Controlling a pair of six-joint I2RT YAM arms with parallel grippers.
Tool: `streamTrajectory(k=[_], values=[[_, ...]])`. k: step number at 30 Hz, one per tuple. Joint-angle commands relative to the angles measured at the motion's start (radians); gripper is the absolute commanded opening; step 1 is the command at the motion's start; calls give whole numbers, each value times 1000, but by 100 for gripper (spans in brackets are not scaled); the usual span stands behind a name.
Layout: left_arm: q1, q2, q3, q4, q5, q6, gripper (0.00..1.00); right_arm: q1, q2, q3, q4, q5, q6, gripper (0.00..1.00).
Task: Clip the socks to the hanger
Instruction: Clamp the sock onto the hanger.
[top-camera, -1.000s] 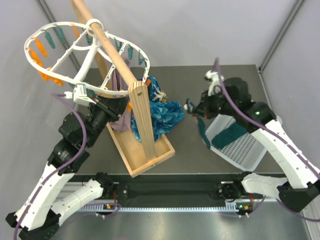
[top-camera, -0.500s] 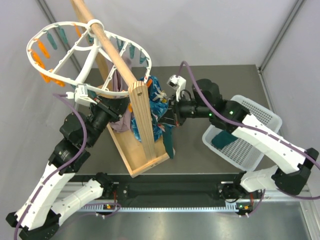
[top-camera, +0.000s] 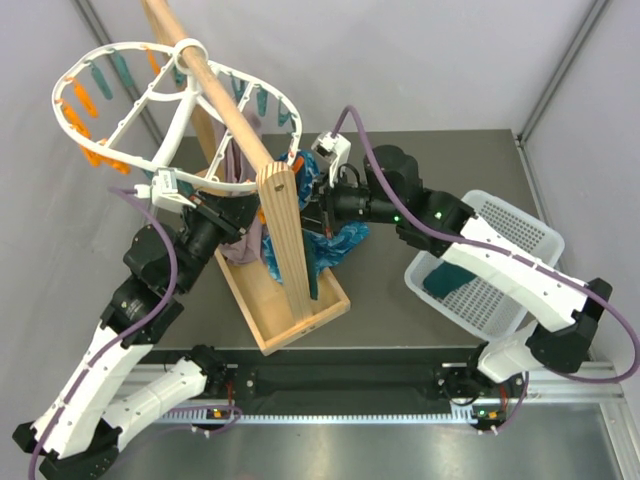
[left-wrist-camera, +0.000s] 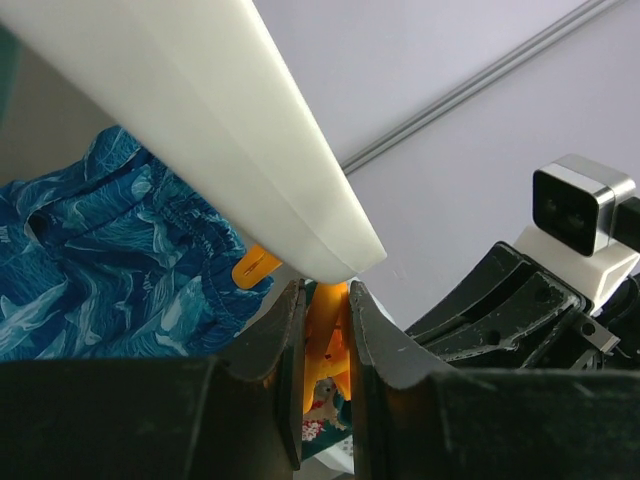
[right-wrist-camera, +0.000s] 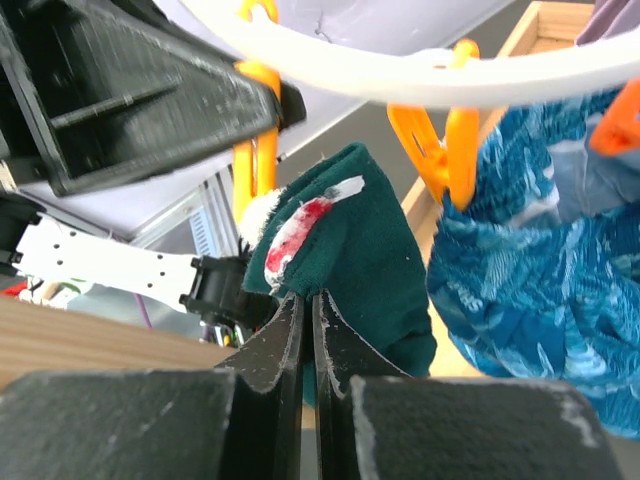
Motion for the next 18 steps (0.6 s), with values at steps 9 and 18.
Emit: streamTrajectory(k=[9, 18], values=[[-3, 1, -13, 11, -24, 3, 0, 19, 47, 92, 45, -36, 11, 0], [-3, -51, -24, 12, -70, -5, 0, 24, 55, 78, 28, -15, 11, 0]])
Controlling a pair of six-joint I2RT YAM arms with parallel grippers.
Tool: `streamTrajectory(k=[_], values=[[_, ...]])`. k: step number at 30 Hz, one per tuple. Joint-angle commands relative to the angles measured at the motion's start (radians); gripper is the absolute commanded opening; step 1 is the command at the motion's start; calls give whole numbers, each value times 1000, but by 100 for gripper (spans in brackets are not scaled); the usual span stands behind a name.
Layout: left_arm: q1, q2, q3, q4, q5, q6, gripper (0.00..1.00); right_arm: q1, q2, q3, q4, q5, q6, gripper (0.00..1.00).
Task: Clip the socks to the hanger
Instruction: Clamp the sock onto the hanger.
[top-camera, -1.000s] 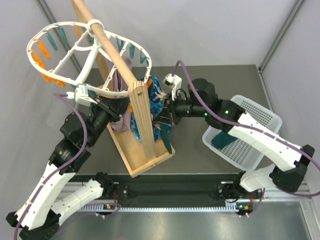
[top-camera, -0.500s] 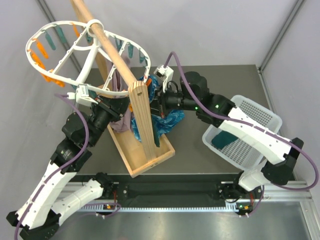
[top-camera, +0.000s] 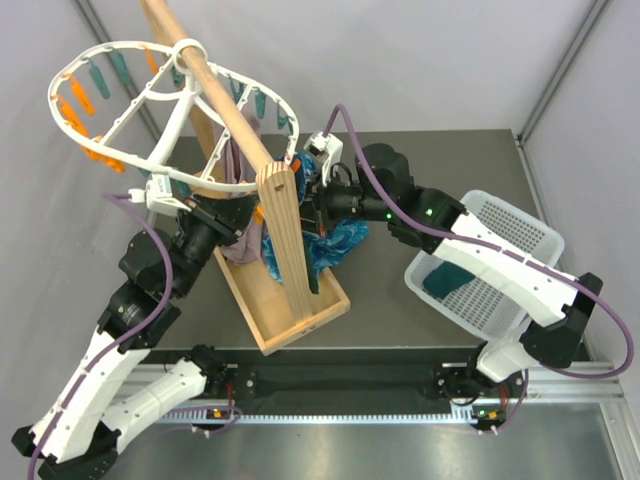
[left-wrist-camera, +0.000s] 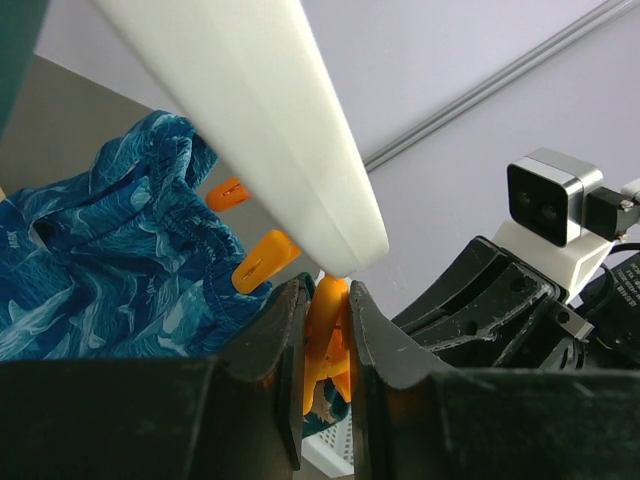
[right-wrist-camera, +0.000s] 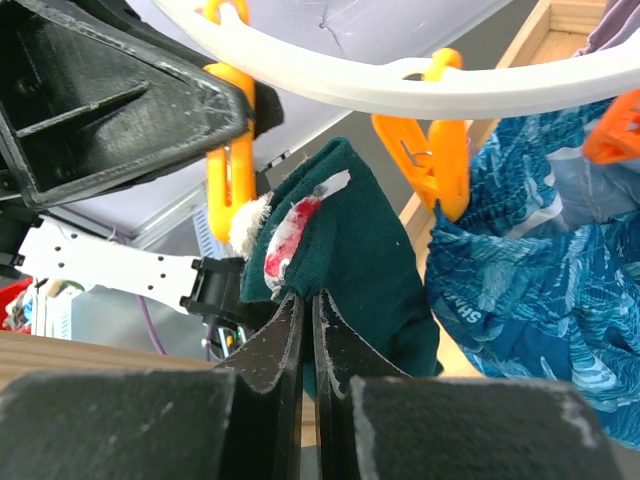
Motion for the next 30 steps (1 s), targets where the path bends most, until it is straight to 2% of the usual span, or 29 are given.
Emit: streamTrajectory(k=[1, 22, 30], values=[[-3, -29, -16, 8, -48, -8, 0, 25, 3, 36, 27, 2, 2, 0], [-3, 5, -4, 15, -22, -22, 0, 43, 9, 67, -1, 4, -4, 0], [-3, 11, -16, 14, -11, -31, 0, 43, -28, 48, 57, -29, 27, 0]])
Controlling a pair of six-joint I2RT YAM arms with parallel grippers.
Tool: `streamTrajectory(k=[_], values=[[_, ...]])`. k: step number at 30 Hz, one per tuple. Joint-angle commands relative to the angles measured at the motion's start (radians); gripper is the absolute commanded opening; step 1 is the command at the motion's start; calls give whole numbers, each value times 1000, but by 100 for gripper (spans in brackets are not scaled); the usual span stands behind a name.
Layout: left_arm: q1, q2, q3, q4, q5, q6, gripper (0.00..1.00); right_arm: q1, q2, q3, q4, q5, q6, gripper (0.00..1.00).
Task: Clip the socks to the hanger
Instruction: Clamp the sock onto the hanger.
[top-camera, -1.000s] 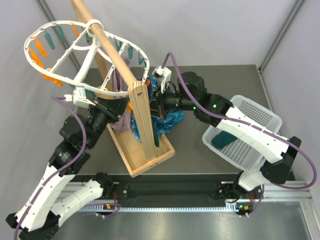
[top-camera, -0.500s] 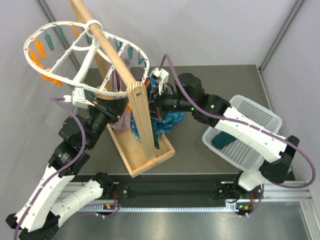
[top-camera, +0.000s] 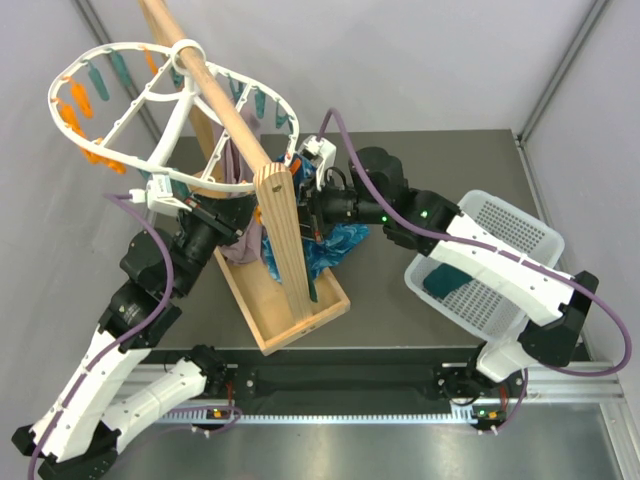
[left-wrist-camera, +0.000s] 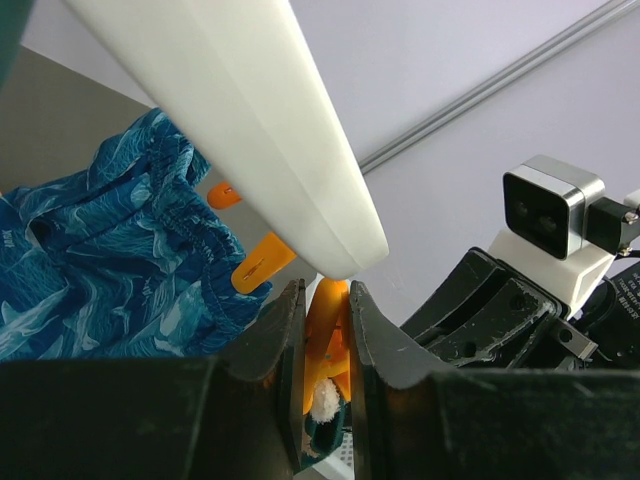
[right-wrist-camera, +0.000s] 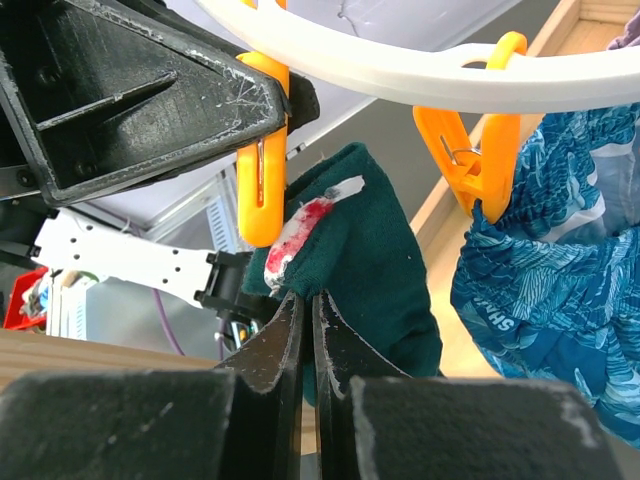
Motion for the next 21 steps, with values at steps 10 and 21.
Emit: streamTrajectory(k=[10, 21], values=[[0, 11, -6, 9, 0, -24, 0, 18, -31, 45, 83, -65, 35, 0], [0, 8, -6, 8, -4, -21, 0, 18, 11, 79, 121, -111, 66, 0]])
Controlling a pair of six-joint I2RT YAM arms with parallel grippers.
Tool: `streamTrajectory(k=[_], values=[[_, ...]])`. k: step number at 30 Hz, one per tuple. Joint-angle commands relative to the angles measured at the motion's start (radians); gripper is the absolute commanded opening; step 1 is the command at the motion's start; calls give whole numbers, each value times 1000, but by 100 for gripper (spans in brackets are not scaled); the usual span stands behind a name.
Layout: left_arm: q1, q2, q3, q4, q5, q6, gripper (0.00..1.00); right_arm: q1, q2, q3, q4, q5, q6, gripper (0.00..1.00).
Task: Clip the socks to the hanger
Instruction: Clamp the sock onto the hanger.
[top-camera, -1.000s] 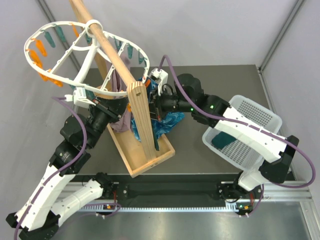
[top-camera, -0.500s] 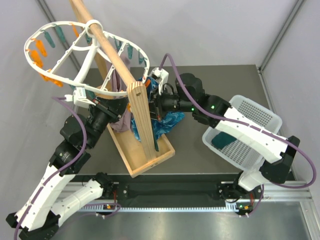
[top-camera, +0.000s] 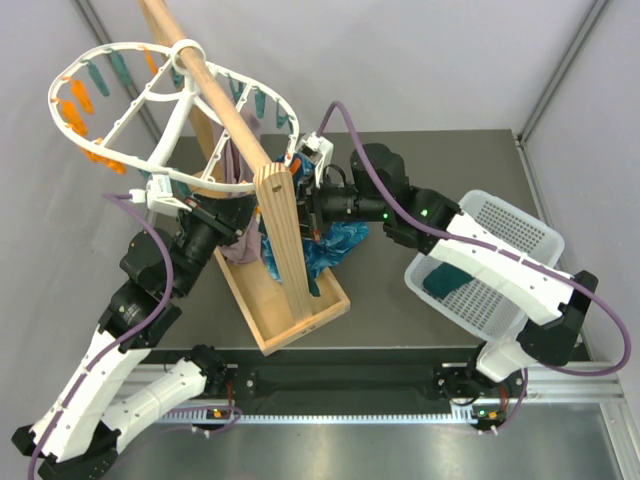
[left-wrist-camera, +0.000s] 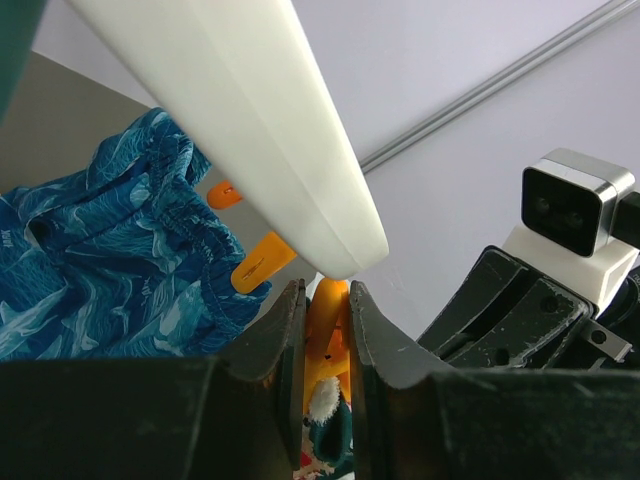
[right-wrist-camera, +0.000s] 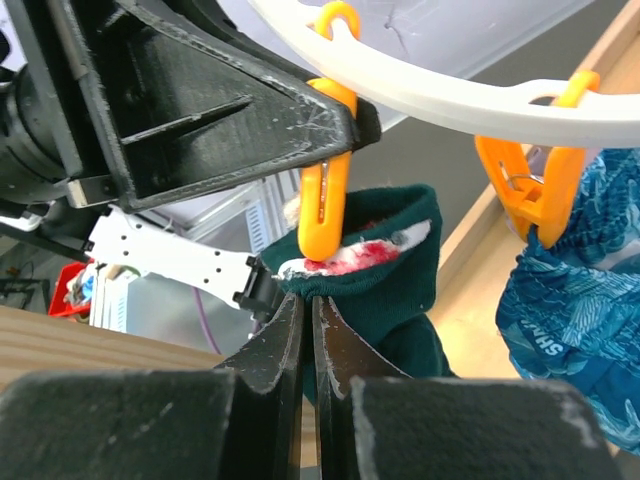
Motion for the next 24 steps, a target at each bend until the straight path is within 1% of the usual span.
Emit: streamTrajectory(k=[1, 9, 12, 14, 17, 18, 21, 22, 24], values=[[-1, 9, -8, 8, -5, -19, 0, 18, 8, 60, 100, -43, 25, 0], [-1, 5, -3, 7, 7, -13, 0, 18, 40, 77, 97, -47, 27, 0], [-1, -5, -3, 7, 5, -12, 4, 18, 57, 82, 106, -47, 30, 0], [1, -14, -6, 7, 5, -9, 10, 18, 60, 82, 111, -47, 30, 0], [-1, -23, -13, 7, -1, -1, 30, 18, 54, 63, 146, -42, 42, 0], [-1, -26, -11, 7, -1, 7, 44, 18, 56, 62, 153, -39, 43, 0], [-1, -35, -11, 8, -5, 16, 58, 18, 62, 67, 143, -14, 45, 0], [-1, -37, -11, 5, -7, 17, 64, 18, 65, 67, 141, 2, 46, 2], [-1, -44, -6, -5, -11, 20, 69, 18, 66, 67, 138, 13, 50, 3]])
